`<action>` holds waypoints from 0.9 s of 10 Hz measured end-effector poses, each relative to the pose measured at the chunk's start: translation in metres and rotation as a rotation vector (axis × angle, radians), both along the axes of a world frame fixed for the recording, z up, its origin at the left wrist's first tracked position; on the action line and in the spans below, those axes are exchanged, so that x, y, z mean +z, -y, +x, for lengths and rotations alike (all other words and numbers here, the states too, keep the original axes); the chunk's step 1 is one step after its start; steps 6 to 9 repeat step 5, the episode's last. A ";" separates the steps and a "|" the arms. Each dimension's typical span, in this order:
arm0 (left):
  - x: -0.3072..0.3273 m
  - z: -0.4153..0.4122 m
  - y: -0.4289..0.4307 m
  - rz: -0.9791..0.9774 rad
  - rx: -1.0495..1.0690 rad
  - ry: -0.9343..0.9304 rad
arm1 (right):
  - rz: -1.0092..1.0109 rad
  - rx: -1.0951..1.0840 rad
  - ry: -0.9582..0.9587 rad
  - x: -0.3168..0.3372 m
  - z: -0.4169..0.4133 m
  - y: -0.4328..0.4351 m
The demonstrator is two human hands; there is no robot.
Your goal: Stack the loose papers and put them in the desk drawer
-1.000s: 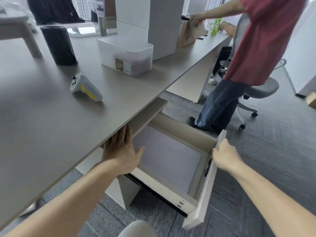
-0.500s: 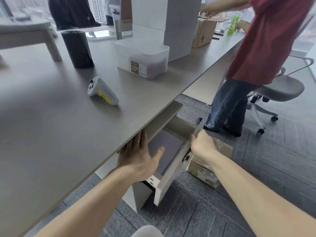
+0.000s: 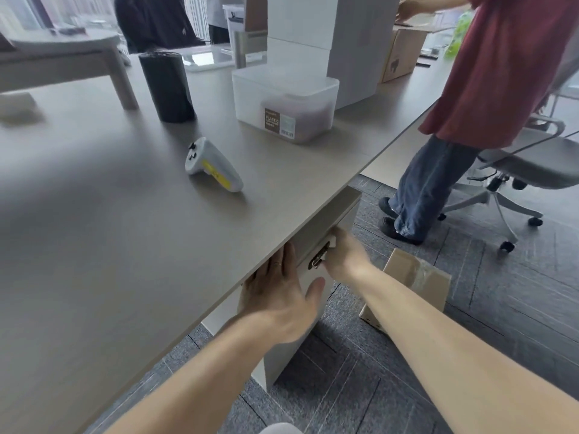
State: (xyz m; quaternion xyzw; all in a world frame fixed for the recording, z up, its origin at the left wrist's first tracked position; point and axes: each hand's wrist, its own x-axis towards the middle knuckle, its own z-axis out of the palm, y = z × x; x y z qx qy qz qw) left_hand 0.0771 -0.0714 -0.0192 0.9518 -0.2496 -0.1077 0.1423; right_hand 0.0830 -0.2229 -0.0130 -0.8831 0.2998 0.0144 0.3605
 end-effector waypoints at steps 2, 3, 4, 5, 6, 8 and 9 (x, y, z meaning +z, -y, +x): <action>0.002 -0.001 -0.001 -0.031 -0.004 -0.011 | 0.237 -0.041 0.050 0.000 0.007 0.010; 0.003 0.000 -0.001 -0.026 0.015 -0.043 | 0.475 -0.066 0.083 0.001 -0.002 0.011; 0.015 -0.003 -0.004 -0.053 0.016 -0.079 | 0.495 -0.030 0.143 0.022 -0.023 0.012; 0.039 -0.020 -0.011 -0.220 -0.094 -0.249 | 0.172 -0.041 0.384 0.070 -0.045 0.027; 0.039 -0.020 -0.011 -0.220 -0.094 -0.249 | 0.172 -0.041 0.384 0.070 -0.045 0.027; 0.039 -0.020 -0.011 -0.220 -0.094 -0.249 | 0.172 -0.041 0.384 0.070 -0.045 0.027; 0.039 -0.020 -0.011 -0.220 -0.094 -0.249 | 0.172 -0.041 0.384 0.070 -0.045 0.027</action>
